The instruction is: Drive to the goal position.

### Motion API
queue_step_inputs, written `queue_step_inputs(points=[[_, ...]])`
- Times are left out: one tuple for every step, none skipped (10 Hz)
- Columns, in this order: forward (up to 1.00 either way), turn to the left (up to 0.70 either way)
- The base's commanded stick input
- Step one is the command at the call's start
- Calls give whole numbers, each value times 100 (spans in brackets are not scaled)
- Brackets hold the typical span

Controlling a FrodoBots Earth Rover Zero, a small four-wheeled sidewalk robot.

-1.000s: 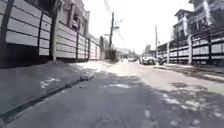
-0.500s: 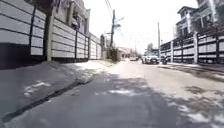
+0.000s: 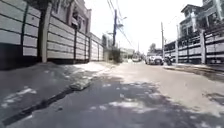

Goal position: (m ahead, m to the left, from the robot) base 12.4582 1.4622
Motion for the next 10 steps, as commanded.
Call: queue_step_inputs(points=[[100, 1], [100, 1], [100, 1], [100, 1], [100, 1], [100, 1], [100, 1], [100, 1], [100, 1], [100, 1]])
